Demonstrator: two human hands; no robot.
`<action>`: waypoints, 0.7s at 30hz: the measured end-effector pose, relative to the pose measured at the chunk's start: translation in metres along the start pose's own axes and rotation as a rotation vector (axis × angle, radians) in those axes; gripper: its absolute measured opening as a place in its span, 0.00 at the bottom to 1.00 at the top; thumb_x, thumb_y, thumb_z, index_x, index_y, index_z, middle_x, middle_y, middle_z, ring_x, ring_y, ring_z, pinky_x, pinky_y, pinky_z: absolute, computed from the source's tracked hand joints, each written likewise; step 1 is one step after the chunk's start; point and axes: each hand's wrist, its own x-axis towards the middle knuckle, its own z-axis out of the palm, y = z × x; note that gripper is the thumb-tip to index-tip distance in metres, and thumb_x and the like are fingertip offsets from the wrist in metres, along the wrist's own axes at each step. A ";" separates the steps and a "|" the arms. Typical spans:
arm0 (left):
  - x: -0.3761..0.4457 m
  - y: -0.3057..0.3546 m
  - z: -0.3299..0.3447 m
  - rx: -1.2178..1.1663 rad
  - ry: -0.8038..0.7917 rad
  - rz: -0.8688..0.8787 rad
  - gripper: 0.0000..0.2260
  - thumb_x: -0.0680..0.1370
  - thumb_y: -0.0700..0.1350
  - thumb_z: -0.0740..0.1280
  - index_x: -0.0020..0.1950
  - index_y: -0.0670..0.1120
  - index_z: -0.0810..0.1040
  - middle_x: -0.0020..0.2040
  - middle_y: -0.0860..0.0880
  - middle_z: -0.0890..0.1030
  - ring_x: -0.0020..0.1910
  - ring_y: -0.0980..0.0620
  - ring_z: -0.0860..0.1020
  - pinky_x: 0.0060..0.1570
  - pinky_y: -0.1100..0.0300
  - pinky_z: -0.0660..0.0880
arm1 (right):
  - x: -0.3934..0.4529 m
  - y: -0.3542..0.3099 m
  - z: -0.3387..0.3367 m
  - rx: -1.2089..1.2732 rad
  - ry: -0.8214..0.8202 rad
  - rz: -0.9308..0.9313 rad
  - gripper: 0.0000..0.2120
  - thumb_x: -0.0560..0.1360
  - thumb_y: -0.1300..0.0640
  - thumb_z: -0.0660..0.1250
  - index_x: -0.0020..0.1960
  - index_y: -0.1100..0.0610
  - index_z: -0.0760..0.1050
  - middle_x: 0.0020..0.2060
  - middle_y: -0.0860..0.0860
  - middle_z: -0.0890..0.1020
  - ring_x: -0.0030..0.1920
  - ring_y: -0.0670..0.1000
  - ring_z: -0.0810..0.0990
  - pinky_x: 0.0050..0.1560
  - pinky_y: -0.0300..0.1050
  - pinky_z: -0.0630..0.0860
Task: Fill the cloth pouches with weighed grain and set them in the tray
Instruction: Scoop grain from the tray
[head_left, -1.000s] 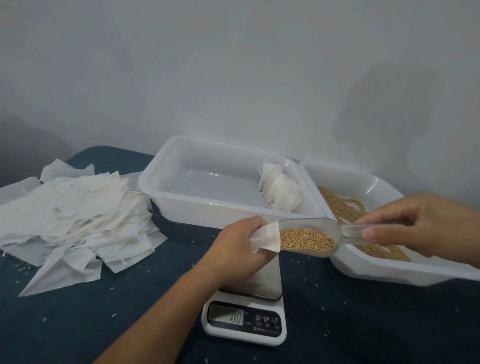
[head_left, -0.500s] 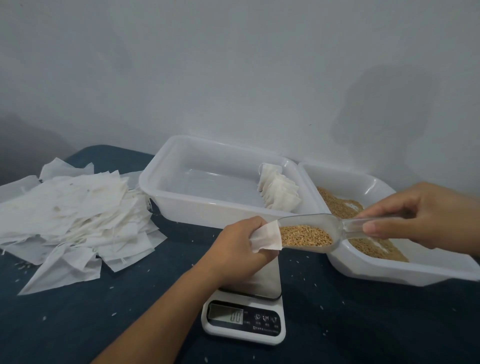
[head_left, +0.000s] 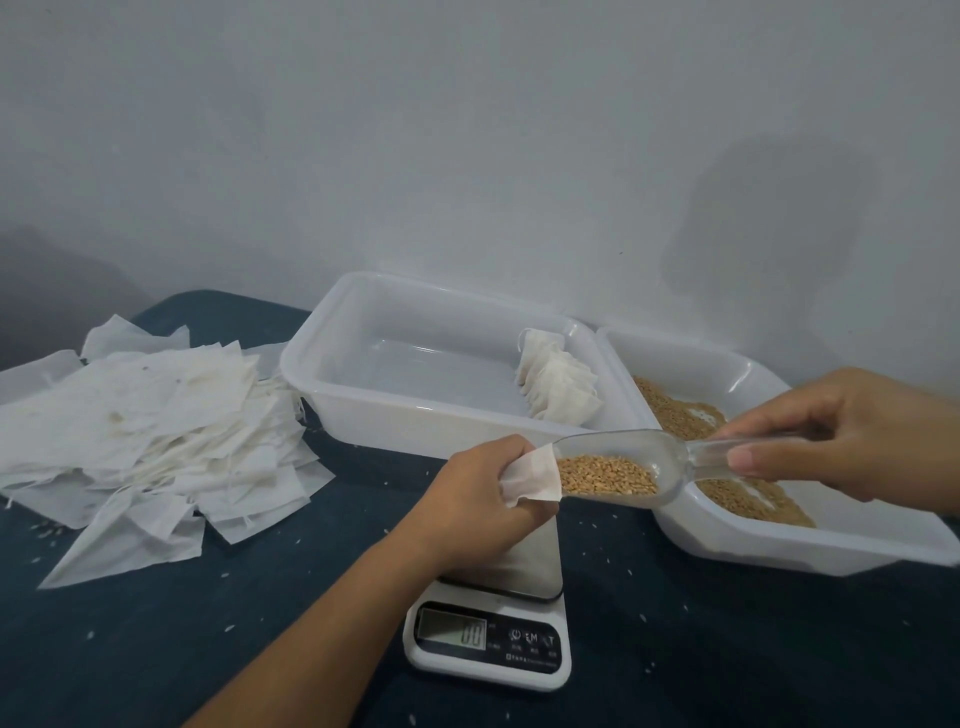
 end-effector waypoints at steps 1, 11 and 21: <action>0.000 0.000 0.000 -0.002 0.000 -0.001 0.08 0.77 0.53 0.74 0.49 0.59 0.76 0.45 0.60 0.80 0.46 0.64 0.78 0.37 0.72 0.72 | 0.000 0.000 0.000 -0.003 -0.002 0.001 0.14 0.64 0.34 0.73 0.48 0.32 0.86 0.27 0.47 0.78 0.24 0.41 0.70 0.26 0.31 0.66; 0.001 -0.002 0.000 -0.032 0.004 0.022 0.07 0.77 0.52 0.74 0.48 0.58 0.77 0.45 0.63 0.80 0.43 0.63 0.78 0.37 0.72 0.72 | 0.000 0.003 0.000 -0.010 0.018 0.026 0.21 0.61 0.23 0.72 0.50 0.30 0.85 0.35 0.51 0.84 0.25 0.40 0.71 0.27 0.32 0.68; 0.001 0.000 -0.001 -0.081 0.007 0.021 0.09 0.76 0.51 0.75 0.44 0.58 0.75 0.38 0.65 0.78 0.37 0.66 0.76 0.34 0.74 0.70 | 0.001 0.011 0.000 0.071 0.036 0.038 0.37 0.47 0.15 0.70 0.50 0.33 0.86 0.36 0.58 0.83 0.24 0.42 0.67 0.27 0.36 0.67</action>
